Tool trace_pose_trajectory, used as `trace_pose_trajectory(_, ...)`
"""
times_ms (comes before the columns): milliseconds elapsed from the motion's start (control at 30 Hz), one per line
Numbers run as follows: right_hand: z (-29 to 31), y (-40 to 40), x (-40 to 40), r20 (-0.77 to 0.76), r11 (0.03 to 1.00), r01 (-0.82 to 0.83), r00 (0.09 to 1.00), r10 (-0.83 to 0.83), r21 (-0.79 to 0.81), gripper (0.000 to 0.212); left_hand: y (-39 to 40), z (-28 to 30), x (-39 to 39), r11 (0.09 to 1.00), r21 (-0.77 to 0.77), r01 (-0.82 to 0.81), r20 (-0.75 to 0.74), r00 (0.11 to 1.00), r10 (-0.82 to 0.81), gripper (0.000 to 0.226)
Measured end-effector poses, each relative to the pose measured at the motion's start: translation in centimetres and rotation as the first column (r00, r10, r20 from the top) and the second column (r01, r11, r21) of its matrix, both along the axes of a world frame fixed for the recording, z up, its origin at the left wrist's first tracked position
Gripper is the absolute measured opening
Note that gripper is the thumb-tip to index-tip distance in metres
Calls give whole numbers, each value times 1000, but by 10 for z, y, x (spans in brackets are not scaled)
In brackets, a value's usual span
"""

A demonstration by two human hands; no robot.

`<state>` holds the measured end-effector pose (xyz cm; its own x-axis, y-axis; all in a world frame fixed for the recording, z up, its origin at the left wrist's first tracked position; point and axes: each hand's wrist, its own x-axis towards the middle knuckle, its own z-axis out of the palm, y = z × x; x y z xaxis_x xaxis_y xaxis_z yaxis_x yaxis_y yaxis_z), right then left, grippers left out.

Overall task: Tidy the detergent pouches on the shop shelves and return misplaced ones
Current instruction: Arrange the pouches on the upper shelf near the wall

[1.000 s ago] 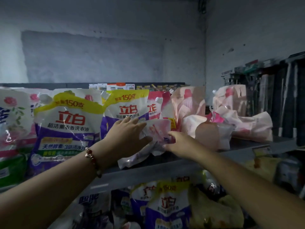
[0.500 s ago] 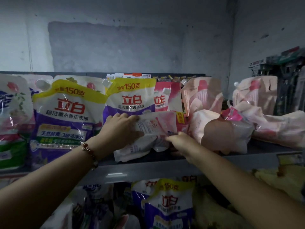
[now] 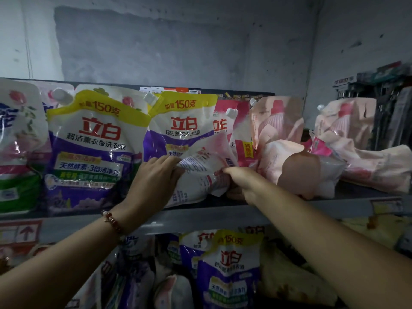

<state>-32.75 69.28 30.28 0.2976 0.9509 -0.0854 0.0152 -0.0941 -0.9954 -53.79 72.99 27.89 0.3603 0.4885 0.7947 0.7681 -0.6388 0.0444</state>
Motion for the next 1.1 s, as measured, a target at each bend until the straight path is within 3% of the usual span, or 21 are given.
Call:
trace_pose_trajectory(133, 2, 5, -11, -180, 999, 48, 983, -47, -1, 17, -3, -12, -5, 999, 9, 32, 107, 994, -33, 30)
trace_pose_trajectory(367, 22, 7, -15, -286, 999, 46, 958, -38, 19, 6, -4, -8, -17, 997, -12, 81, 229, 970, -76, 41)
trace_pose_trajectory(733, 80, -2, -28, -135, 978, 45, 991, -17, 206, 15, -1, -2, -31, 973, -71, 221, 346, 920, -184, 43)
trace_pose_trajectory(867, 106, -8, -39, -80, 962, 23, 997, -1, 272, 20, -2, 0, -29, 930, -170, 326, 398, 886, -238, 47)
trace_pose_trajectory(1100, 120, -18, -51, 58, 951, 9, 998, -28, 308, 24, 0, -7, -23, 834, -304, 459, 488, 828, -278, 74)
